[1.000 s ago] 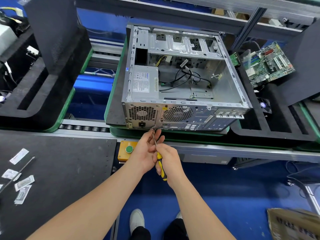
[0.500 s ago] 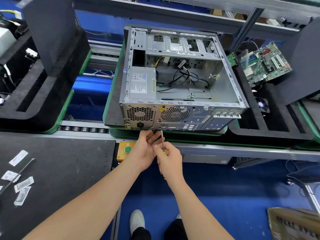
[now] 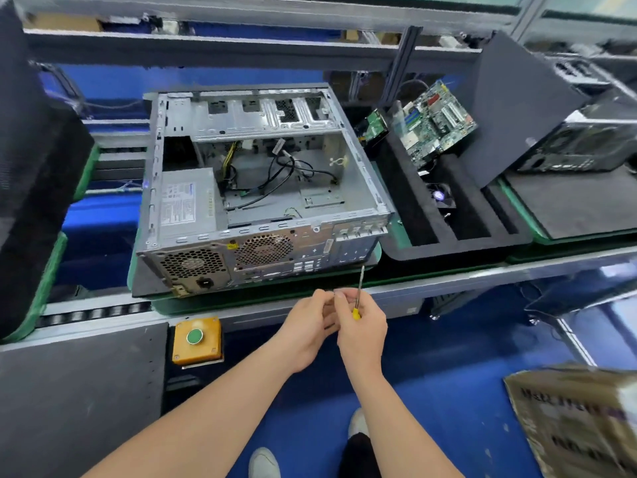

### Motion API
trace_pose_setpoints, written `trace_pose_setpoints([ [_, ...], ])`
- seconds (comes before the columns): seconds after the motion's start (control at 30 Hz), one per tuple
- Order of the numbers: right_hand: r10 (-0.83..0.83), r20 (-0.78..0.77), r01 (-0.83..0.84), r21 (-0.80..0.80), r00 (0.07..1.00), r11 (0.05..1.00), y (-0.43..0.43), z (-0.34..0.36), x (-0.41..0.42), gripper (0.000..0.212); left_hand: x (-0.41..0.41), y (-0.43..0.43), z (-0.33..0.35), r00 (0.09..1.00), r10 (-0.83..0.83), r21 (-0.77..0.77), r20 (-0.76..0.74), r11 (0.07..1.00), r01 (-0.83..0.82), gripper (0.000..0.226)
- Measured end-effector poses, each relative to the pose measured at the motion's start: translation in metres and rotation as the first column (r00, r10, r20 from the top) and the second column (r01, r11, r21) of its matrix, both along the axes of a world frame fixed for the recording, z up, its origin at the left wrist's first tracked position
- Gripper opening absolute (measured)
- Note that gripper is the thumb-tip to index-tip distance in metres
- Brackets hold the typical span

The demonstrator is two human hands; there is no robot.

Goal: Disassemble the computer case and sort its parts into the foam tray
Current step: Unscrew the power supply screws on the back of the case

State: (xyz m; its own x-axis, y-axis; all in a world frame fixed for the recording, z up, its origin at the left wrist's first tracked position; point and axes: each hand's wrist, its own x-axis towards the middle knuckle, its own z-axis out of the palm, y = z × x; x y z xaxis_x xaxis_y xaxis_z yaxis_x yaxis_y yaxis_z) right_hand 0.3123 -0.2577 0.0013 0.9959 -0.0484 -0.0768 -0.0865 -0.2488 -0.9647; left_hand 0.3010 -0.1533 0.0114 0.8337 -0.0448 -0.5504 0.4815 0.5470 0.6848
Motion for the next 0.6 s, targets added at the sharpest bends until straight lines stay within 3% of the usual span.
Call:
trace_pose_setpoints([
  [0.13,-0.088,0.026,0.087,0.029,0.996,0.996,-0.054,0.01,0.033,0.013,0.039,-0.051,0.019,0.989,-0.138,0.083,0.049,0.988,0.133,0.04],
  [0.3,-0.114,0.061,0.113,0.024,0.992,0.993,-0.104,0.03,0.106,0.015,0.109,-0.11,0.042,0.985,-0.167,0.166,0.042,0.973,0.158,0.034],
  [0.6,0.047,-0.004,-0.047,-0.022,0.999,0.999,-0.127,0.045,0.238,0.015,0.23,-0.133,0.049,0.995,-0.028,0.413,0.092,0.911,-0.012,0.032],
])
